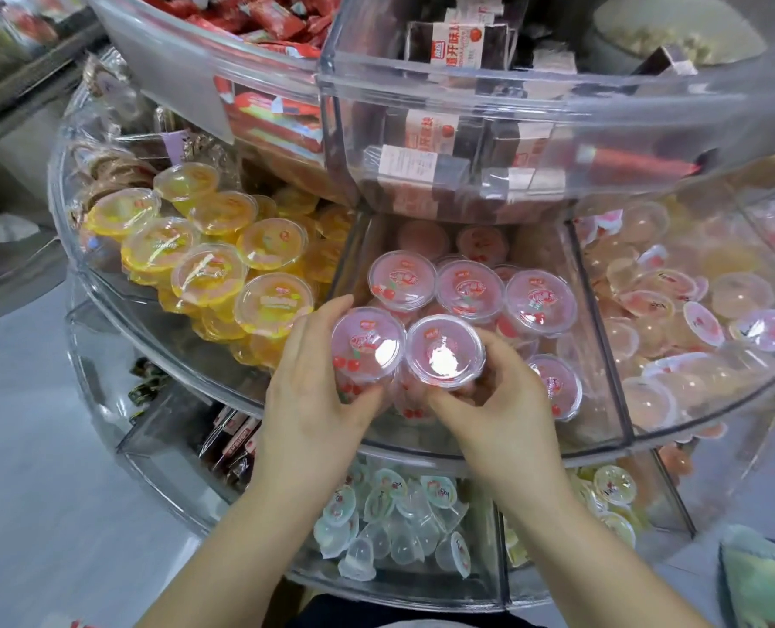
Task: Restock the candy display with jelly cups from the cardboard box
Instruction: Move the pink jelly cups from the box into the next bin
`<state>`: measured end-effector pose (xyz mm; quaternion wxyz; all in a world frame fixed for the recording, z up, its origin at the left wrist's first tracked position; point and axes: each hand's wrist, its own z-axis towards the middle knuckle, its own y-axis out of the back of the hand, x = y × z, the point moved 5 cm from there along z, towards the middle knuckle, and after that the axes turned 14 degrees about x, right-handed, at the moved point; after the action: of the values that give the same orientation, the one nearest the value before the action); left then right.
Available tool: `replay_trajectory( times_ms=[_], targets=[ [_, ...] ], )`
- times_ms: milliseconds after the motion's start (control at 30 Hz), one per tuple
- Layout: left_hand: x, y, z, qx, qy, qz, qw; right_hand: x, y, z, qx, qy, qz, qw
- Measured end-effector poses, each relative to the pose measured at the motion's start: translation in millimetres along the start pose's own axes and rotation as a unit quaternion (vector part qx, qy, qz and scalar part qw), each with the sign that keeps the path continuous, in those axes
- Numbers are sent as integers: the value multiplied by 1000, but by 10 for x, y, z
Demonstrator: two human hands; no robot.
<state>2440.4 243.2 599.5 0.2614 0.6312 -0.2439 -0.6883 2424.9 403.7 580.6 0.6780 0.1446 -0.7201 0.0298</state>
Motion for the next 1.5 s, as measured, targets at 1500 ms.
replay_trajectory(
  times_ms=[1500],
  targets=[
    [1437, -387, -2900, -343, 352, -312, 813, -1011, -1945, -1016, 544, -72, -47, 835]
  ],
)
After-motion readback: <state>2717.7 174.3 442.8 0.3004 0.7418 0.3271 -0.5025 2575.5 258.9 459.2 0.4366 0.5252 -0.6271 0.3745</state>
